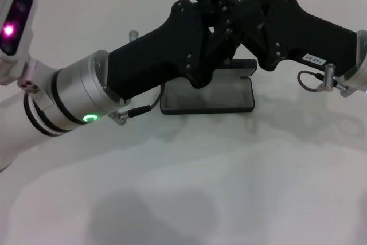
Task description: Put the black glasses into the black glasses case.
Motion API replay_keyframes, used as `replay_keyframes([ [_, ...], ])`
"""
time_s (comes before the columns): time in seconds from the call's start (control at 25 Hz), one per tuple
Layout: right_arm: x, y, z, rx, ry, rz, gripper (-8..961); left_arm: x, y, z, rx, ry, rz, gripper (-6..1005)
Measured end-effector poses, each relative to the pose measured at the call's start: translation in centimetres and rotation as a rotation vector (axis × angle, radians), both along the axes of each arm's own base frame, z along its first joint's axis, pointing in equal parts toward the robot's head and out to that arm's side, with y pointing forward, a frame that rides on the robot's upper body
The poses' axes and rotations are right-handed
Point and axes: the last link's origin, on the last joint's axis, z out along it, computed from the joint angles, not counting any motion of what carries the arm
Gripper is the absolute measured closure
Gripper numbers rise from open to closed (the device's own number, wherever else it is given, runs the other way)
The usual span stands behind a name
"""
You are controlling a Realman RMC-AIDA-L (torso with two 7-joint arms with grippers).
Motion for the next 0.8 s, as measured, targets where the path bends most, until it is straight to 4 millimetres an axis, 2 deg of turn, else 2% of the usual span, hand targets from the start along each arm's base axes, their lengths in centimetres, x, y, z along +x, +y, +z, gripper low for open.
replay_keyframes([
  [0.32, 0.4, 0.1, 0.7, 0.018, 0.036, -0.037, 863, -0.9, -0.3, 0.3, -0.002, 0.014, 0.007, 960],
  [0.52, 1.1, -0.2, 2.5, 0.037, 0.007, -0.043, 862, -3.7, -1.1, 2.1, 0.021, 0.046, 0.042, 959],
  [0.6, 1.2, -0.5, 2.9, 0.036, -0.071, -0.037, 862, -6.0, -1.7, 4.2, 0.049, 0.068, 0.062, 959],
  [0.8, 0.0, -1.2, 3.2, 0.062, -0.473, -0.026, 861, -8.5, -2.4, 7.4, 0.092, 0.087, 0.080, 959],
])
